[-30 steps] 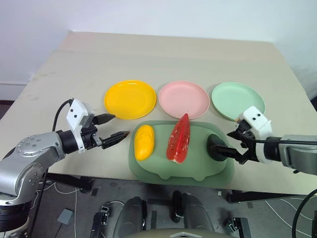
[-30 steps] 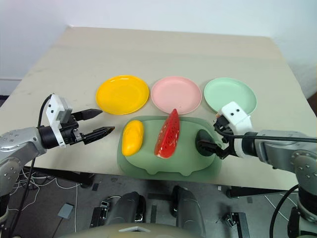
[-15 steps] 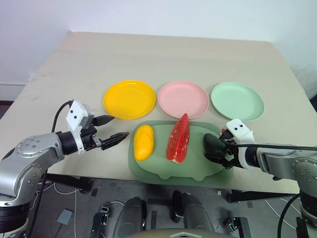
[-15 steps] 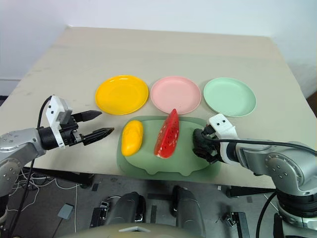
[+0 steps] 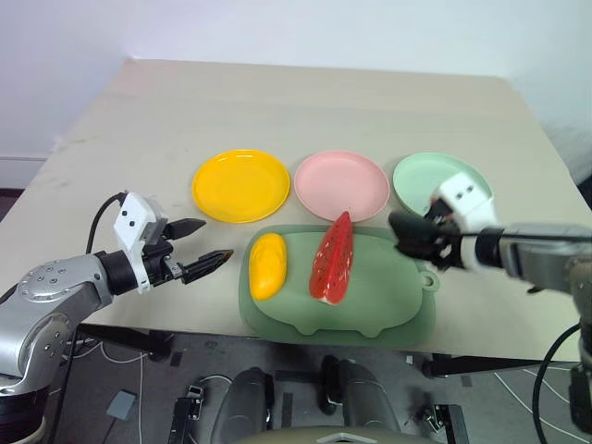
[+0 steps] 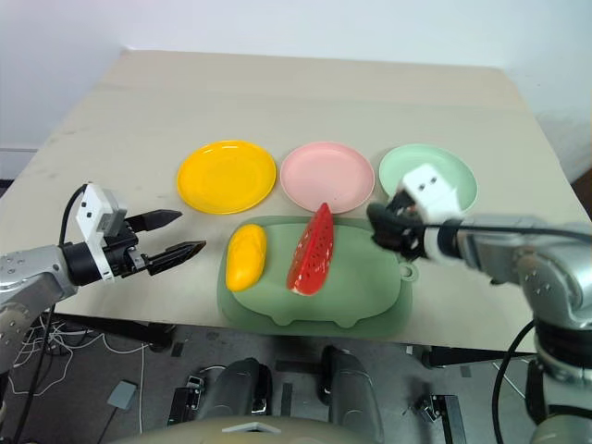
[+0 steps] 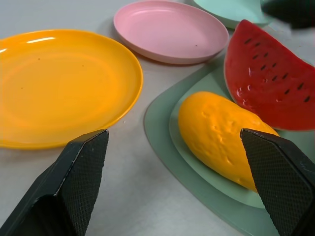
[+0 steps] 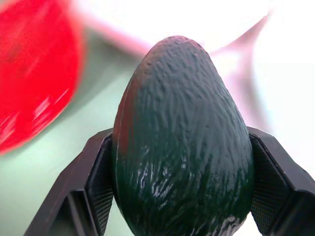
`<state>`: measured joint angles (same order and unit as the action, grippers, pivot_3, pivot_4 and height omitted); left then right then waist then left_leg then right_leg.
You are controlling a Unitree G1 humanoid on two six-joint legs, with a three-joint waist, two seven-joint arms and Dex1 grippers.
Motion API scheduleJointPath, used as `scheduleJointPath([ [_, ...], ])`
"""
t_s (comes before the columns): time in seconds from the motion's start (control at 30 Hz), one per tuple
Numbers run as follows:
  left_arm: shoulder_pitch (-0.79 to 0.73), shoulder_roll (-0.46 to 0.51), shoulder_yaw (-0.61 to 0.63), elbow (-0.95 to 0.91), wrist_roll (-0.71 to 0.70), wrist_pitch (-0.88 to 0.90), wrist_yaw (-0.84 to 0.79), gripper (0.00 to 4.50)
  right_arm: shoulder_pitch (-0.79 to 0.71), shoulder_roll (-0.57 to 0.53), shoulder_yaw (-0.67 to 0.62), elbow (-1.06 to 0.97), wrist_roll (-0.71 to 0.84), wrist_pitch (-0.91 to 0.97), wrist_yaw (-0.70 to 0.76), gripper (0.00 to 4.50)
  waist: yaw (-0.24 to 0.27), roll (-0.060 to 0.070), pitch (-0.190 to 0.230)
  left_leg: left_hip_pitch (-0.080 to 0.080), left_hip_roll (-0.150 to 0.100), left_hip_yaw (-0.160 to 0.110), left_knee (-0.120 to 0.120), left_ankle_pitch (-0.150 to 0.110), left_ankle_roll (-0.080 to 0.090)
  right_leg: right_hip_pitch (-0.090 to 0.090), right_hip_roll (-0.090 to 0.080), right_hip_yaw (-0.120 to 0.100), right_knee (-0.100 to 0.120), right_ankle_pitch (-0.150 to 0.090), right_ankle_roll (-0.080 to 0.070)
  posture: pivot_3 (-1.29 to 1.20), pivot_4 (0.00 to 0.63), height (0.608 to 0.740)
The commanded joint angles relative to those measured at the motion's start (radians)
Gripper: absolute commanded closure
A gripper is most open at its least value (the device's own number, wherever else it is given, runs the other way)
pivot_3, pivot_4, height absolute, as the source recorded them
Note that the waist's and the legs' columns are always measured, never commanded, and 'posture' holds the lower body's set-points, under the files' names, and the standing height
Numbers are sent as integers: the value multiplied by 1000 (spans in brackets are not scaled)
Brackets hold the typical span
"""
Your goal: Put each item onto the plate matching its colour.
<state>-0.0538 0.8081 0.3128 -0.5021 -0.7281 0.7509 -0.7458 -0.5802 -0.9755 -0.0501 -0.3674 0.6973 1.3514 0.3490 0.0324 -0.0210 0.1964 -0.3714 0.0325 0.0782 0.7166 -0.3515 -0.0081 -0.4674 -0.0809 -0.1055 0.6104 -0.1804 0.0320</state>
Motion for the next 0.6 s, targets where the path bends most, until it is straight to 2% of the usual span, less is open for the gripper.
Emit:
scheduleJointPath([
  [0.03, -24, 10, 16, -14, 9, -31, -1, 0, -66, -30, 177, 262, -250, -273, 60, 1366, 0, 0, 0, 0, 0, 0, 0, 0, 0, 0, 0, 0, 0, 0, 0, 0, 150, 740],
  [0.13, -35, 9, 9, -8, 16, -35, 0, 0, -137, 44, 283, 530, -403, -470, 99, 1366, -9, 0, 0, 0, 0, 1, 0, 0, 0, 0, 0, 0, 0, 0, 1, 0, 150, 740],
  [0.23, -36, 7, 9, -13, 17, -36, 3, 0, -220, 120, 326, 778, -515, -625, 122, 1366, -23, 0, 0, -1, 0, 2, 0, 0, 0, -1, 0, 0, 0, 1, 1, 0, 150, 740],
  [0.37, -9, 5, 31, -34, 11, -32, 10, 0, -288, 172, 315, 930, -579, -707, 174, 1366, -33, 0, 0, 0, 0, 1, 0, 0, 0, 0, 0, 0, 1, 1, 1, 0, 150, 740],
  [0.5, 21, 3, 39, -55, 8, -31, 18, 0, -307, 183, 293, 959, -618, -745, 216, 30, -41, 0, 0, 0, 1, 1, 0, 0, 0, -1, -1, 0, 1, 1, 1, 0, 150, 740],
  [0.6, 25, 2, 41, -61, 2, -27, 23, 0, -307, 161, 260, 877, -634, -754, 233, 11, -42, 1, 1, 0, 1, 0, 0, 0, 0, -1, -1, 0, 1, 1, 1, 0, 150, 740],
])
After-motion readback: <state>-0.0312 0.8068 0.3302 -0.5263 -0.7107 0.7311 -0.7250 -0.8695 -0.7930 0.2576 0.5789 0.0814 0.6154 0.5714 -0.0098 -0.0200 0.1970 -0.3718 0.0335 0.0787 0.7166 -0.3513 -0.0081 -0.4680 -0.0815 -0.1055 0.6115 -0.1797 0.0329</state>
